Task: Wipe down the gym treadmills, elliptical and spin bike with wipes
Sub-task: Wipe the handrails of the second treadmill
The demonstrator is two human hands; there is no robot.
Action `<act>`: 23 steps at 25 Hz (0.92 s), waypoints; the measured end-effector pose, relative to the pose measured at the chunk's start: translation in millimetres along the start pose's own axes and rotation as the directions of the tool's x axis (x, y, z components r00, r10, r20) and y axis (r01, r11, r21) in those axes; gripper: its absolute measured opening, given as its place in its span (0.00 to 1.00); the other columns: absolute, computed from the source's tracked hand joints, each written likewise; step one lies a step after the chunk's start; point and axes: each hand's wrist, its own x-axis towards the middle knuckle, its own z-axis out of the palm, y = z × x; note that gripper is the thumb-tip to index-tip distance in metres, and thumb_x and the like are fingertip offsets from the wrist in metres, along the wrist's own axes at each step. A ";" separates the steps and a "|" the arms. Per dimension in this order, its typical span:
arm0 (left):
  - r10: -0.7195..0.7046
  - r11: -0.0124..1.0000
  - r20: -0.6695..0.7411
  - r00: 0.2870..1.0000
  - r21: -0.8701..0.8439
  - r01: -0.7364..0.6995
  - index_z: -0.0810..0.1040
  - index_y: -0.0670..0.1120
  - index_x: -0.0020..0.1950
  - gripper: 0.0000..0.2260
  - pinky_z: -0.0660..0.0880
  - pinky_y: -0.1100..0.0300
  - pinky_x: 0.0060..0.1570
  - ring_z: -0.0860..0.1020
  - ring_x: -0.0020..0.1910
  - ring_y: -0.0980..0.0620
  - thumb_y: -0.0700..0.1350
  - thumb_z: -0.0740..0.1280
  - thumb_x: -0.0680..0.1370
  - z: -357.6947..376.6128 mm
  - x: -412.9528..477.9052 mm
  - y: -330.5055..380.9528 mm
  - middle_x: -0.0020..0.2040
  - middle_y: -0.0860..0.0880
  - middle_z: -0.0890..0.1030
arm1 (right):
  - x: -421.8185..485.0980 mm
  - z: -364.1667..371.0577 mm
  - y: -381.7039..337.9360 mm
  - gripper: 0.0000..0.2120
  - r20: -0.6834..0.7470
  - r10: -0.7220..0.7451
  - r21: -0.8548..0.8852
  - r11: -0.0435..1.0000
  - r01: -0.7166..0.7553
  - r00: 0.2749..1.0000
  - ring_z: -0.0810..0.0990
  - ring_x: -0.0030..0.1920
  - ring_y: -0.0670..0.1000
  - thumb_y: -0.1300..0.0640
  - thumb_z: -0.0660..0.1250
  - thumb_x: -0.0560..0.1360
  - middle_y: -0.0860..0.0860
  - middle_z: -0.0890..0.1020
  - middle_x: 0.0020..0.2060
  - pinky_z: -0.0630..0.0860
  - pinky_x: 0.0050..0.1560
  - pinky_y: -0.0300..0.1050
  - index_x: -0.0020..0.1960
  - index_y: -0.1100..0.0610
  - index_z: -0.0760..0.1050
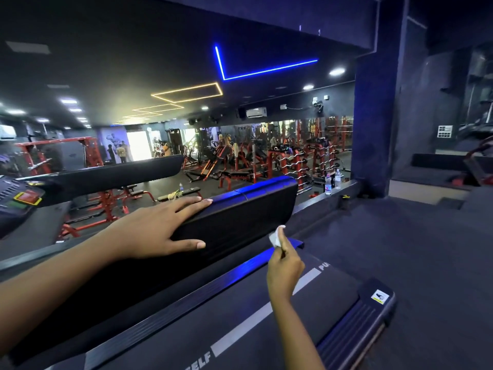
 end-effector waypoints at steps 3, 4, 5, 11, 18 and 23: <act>0.005 1.000 0.006 1.000 -0.012 -0.005 0.37 0.63 0.74 0.42 0.60 0.61 0.69 0.55 0.74 0.60 0.78 0.39 0.63 -0.7 -0.3 -0.9 0.77 0.61 0.48 | 45.1 -2.9 -15.2 0.25 -0.083 -0.155 -0.001 0.988 0.155 0.985 0.80 0.51 0.55 0.77 0.56 0.71 0.58 0.81 0.55 0.70 0.52 0.35 0.63 0.61 0.75; 0.006 1.000 0.006 1.000 -0.013 -0.006 0.37 0.64 0.74 0.42 0.60 0.61 0.69 0.55 0.74 0.60 0.78 0.39 0.63 -1.5 0.1 -0.7 0.77 0.61 0.48 | 65.1 0.1 -18.5 0.25 -0.059 -0.216 -0.039 0.976 0.214 0.975 0.78 0.56 0.55 0.78 0.56 0.70 0.58 0.79 0.58 0.68 0.55 0.33 0.63 0.63 0.75; 0.007 1.000 0.003 1.000 -0.011 -0.007 0.37 0.63 0.74 0.42 0.60 0.61 0.68 0.56 0.74 0.60 0.77 0.39 0.63 -2.0 0.3 -0.6 0.77 0.60 0.48 | 80.9 3.2 -19.8 0.24 -0.010 -0.279 -0.084 0.957 0.277 0.960 0.77 0.58 0.56 0.78 0.57 0.70 0.59 0.78 0.58 0.67 0.58 0.32 0.63 0.64 0.75; 0.002 1.000 -0.002 1.000 -0.006 -0.002 0.38 0.62 0.75 0.43 0.62 0.62 0.66 0.57 0.73 0.59 0.77 0.38 0.62 -4.1 -1.0 2.6 0.77 0.60 0.49 | 57.1 1.1 21.6 0.22 0.102 -0.419 -0.199 0.880 0.431 0.902 0.79 0.54 0.55 0.76 0.58 0.66 0.61 0.80 0.54 0.67 0.57 0.34 0.57 0.66 0.78; 0.003 1.000 -0.001 1.000 -0.009 -0.003 0.38 0.62 0.75 0.44 0.62 0.61 0.67 0.57 0.73 0.59 0.77 0.37 0.61 -4.8 -1.1 2.2 0.77 0.60 0.49 | 46.8 -7.3 7.1 0.23 0.045 -0.442 -0.031 0.896 0.444 0.896 0.78 0.57 0.48 0.76 0.56 0.67 0.56 0.79 0.56 0.67 0.62 0.29 0.60 0.66 0.76; -0.006 1.000 0.000 1.000 -0.001 0.006 0.38 0.62 0.75 0.44 0.62 0.61 0.67 0.58 0.73 0.58 0.78 0.38 0.61 -1.6 0.1 -0.6 0.77 0.59 0.49 | 85.8 14.7 -9.2 0.21 0.081 -0.420 -0.127 0.895 0.428 0.904 0.78 0.56 0.58 0.76 0.59 0.69 0.60 0.80 0.55 0.67 0.60 0.34 0.59 0.65 0.77</act>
